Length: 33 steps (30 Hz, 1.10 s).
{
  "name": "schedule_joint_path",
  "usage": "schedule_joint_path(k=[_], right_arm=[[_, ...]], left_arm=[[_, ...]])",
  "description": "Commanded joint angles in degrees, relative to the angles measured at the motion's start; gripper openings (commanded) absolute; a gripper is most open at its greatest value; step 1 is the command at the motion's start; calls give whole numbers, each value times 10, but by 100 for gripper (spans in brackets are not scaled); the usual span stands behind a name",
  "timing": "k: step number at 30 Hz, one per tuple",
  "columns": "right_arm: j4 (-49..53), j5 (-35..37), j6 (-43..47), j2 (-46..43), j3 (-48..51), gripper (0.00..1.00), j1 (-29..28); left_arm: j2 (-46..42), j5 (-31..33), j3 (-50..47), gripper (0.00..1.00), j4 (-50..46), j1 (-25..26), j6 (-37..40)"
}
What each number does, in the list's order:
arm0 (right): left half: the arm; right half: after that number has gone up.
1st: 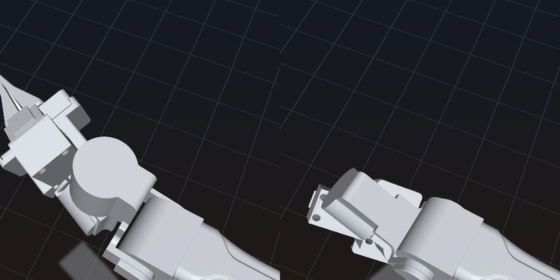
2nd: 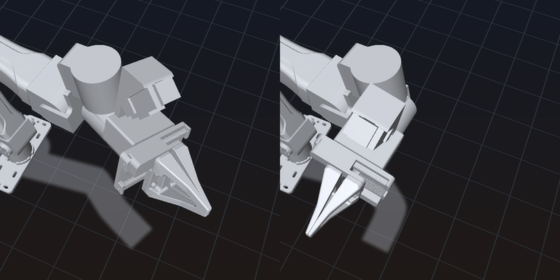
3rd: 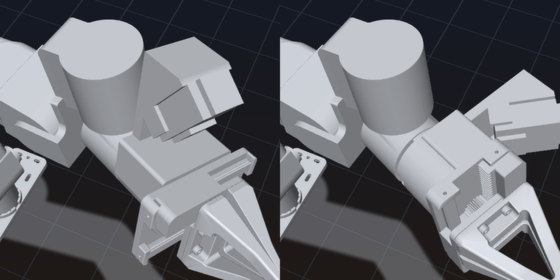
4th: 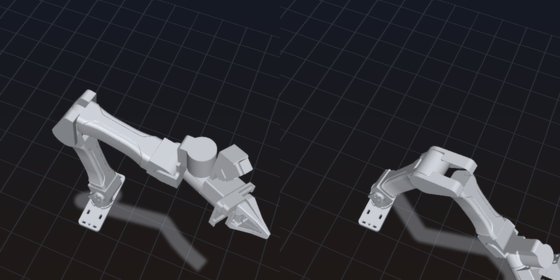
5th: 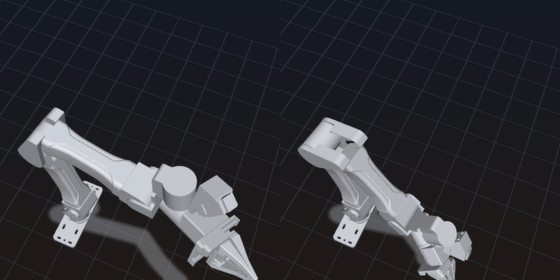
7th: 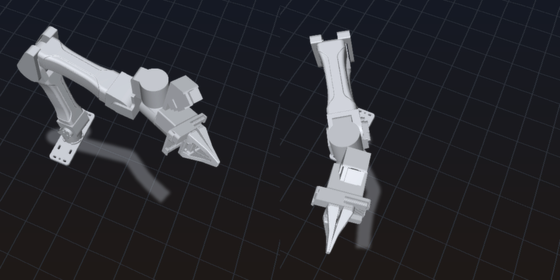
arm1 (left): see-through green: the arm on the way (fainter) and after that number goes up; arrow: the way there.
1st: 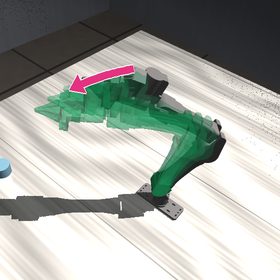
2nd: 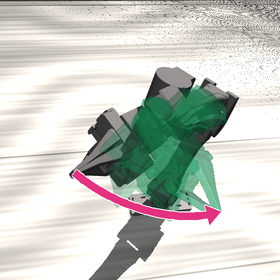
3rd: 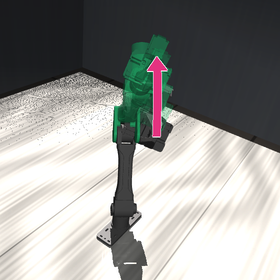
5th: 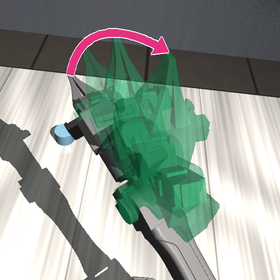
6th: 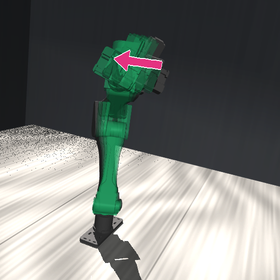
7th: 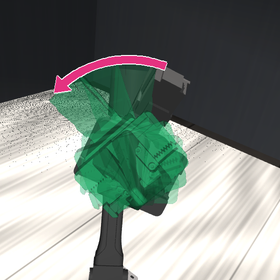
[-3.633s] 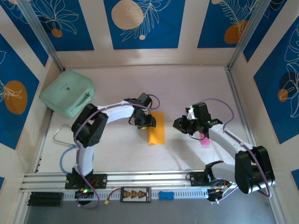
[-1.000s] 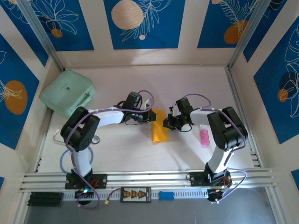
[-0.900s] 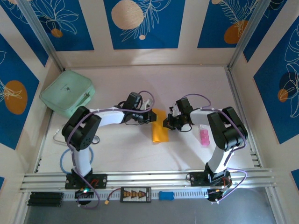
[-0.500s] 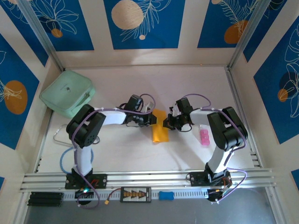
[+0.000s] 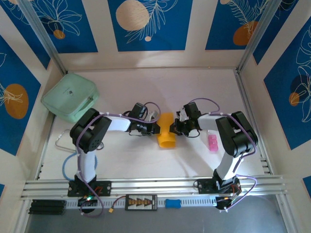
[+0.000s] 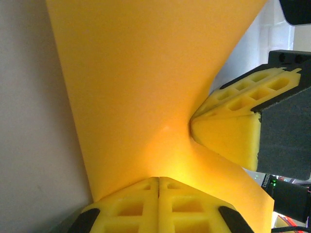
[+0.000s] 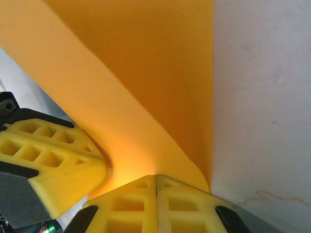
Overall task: Fold a paper plane with a square sheet of paper (pick it up from the middle)
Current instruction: First fold the square sheet of paper in half at the center of the table.
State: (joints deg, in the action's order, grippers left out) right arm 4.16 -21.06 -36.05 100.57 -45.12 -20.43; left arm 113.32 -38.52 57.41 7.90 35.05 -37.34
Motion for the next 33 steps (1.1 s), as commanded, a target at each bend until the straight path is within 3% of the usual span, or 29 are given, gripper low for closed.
schedule_joint_path(k=[1, 10, 20, 25, 33], right_arm=[[57, 57, 0, 16, 29, 0, 2], [57, 59, -1, 10, 32, 0, 4], [57, 57, -1, 10, 34, 0, 6], [57, 58, -2, 7, 37, 0, 6], [59, 58, -2, 3, 38, 0, 7]], left_arm=[[-5, 34, -13, 0, -44, -7, 15], [-47, -14, 4, 0, -15, 12, -63], [-18, -6, -44, 0, 1, 18, -66], [-21, 40, -58, 0, -47, 18, -28], [-61, 13, -31, 0, -38, 22, -62]])
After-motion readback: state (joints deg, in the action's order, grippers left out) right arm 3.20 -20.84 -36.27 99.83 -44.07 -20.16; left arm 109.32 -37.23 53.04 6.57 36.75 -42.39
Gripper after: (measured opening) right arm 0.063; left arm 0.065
